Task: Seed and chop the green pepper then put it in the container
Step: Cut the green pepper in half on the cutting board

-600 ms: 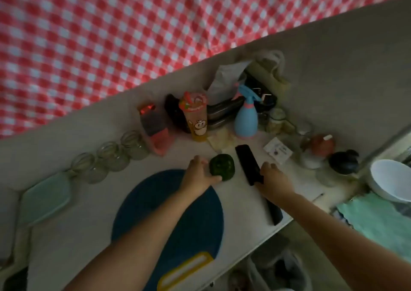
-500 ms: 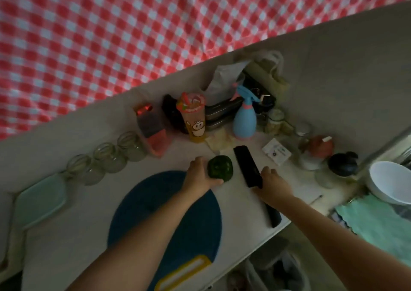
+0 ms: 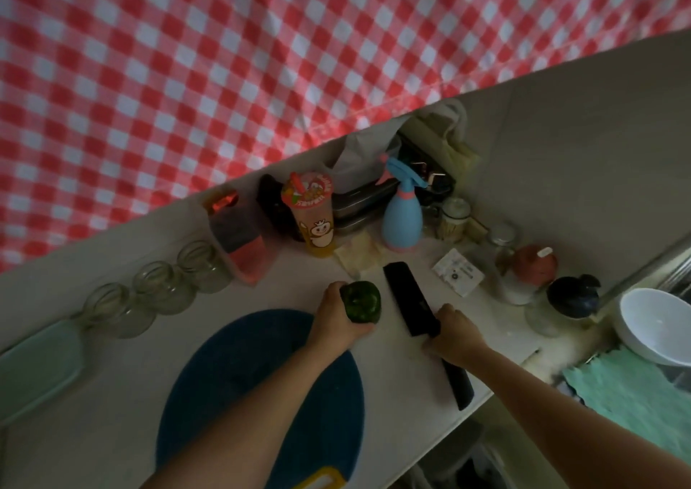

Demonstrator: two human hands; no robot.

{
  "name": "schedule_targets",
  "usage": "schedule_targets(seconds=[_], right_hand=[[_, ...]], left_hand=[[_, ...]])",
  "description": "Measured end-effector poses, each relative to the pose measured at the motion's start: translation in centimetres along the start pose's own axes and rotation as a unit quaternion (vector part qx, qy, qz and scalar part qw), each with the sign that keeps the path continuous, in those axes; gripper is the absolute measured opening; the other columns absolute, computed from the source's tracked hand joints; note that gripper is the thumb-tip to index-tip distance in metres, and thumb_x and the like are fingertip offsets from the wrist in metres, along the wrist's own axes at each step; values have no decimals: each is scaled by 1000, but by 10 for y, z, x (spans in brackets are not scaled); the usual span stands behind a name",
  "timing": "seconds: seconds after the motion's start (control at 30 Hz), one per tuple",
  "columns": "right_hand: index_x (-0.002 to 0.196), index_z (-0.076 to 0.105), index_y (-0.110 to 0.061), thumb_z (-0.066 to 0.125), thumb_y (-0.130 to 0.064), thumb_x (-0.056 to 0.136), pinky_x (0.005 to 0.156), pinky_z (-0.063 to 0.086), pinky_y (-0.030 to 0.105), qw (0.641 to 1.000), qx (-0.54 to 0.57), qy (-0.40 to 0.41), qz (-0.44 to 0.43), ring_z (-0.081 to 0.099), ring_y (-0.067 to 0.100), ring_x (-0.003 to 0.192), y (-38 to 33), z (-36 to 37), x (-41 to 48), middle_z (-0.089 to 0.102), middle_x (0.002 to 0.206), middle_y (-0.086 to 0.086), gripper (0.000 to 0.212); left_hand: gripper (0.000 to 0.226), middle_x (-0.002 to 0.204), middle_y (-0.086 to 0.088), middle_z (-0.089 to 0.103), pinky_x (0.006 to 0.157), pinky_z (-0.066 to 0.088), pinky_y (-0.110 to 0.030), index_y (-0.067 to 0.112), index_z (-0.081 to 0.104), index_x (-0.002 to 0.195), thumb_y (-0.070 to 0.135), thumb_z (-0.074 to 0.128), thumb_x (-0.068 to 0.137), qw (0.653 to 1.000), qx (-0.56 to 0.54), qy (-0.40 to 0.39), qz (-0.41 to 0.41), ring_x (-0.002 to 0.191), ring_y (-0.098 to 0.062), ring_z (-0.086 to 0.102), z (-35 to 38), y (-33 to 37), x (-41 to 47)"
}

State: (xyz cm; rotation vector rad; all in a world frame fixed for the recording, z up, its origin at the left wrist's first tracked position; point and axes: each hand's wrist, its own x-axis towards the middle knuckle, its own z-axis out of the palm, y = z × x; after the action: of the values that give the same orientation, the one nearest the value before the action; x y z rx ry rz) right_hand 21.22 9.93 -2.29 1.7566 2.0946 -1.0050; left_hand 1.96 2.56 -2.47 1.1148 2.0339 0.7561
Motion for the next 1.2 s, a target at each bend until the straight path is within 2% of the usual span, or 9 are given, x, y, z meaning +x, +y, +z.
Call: schedule_targets(seconds=[0.17, 0.3, 0.37, 0.53, 0.67, 0.8, 0.93, 1.1, 1.2], right_hand=[[109, 60, -8, 59, -10, 79, 78, 56, 34, 994, 104, -14, 19, 65, 28, 90, -1, -7, 5, 65, 100, 13, 30], [106, 52, -10, 57, 0, 81, 64, 60, 33, 967, 252, -41, -15, 69, 25, 63, -18, -14, -13, 66, 95, 13, 27], [113, 42, -27, 63, -1, 81, 56, 56, 27, 954, 281, -73, -72, 66, 20, 54, -35, -21, -26, 65, 101, 10, 46], [137, 38, -42, 60, 4, 79, 49, 49, 25, 955, 180, -110, -210, 55, 10, 48, -65, -15, -44, 62, 103, 3, 76], [134, 45, -39, 50, -14, 94, 59, 43, 7, 935, 46, -45, -348, 59, 3, 59, -75, 7, -53, 64, 78, -16, 48], [134, 47, -41, 32, -53, 95, 77, 49, 25, 912, -80, 19, -403, 66, 16, 87, -77, 27, -62, 72, 98, -2, 44], [137, 39, -45, 16, -58, 94, 80, 48, 34, 897, -163, 12, -410, 64, 24, 93, -79, 40, -78, 69, 97, 6, 50], [140, 29, -49, -40, -77, 49, 79, 47, 29, 890, -208, 34, -405, 64, 22, 96, -70, 61, -77, 69, 104, 0, 118], [141, 25, -50, -39, -76, 51, 79, 47, 29, 892, -198, 40, -404, 64, 21, 95, -68, 66, -74, 69, 102, 0, 114]], left_hand=[[80, 117, 1, 44, 86, 39, -21, 13, 38, 125, 20, 84, 61, 1000, 22, 2, -6, 110, -13, 46, -28, -5, -8], [82, 116, 5, 41, 91, 41, -26, 21, 37, 122, 26, 86, 57, 998, 52, -17, -19, 108, -12, 45, -61, -27, -24], [84, 114, 6, 42, 93, 43, -28, 23, 38, 119, 34, 87, 51, 997, 56, -23, -42, 108, -12, 47, -76, -42, -36], [99, 113, 2, 49, 90, 47, -31, 19, 42, 120, 51, 82, 35, 992, 60, 4, -113, 105, -15, 52, -103, -82, -68], [100, 114, 0, 52, 95, 47, -38, 19, 45, 120, 59, 78, 34, 989, 50, 43, -133, 109, -18, 51, -114, -101, -88], [104, 123, 0, 47, 103, 42, -42, 23, 43, 128, 59, 81, 37, 987, 12, 85, -137, 116, -18, 47, -111, -111, -102], [92, 125, -3, 39, 106, 36, -34, 20, 40, 130, 38, 88, 54, 987, -21, 97, -127, 115, -14, 41, -104, -115, -105], [89, 123, 0, 49, 94, 41, -26, 19, 38, 129, 34, 88, 57, 986, -66, 82, -126, 110, -12, 50, -106, -121, -100], [86, 120, 2, 51, 91, 40, -23, 18, 37, 129, 31, 87, 60, 988, -64, 74, -120, 109, -12, 50, -107, -120, -99]])
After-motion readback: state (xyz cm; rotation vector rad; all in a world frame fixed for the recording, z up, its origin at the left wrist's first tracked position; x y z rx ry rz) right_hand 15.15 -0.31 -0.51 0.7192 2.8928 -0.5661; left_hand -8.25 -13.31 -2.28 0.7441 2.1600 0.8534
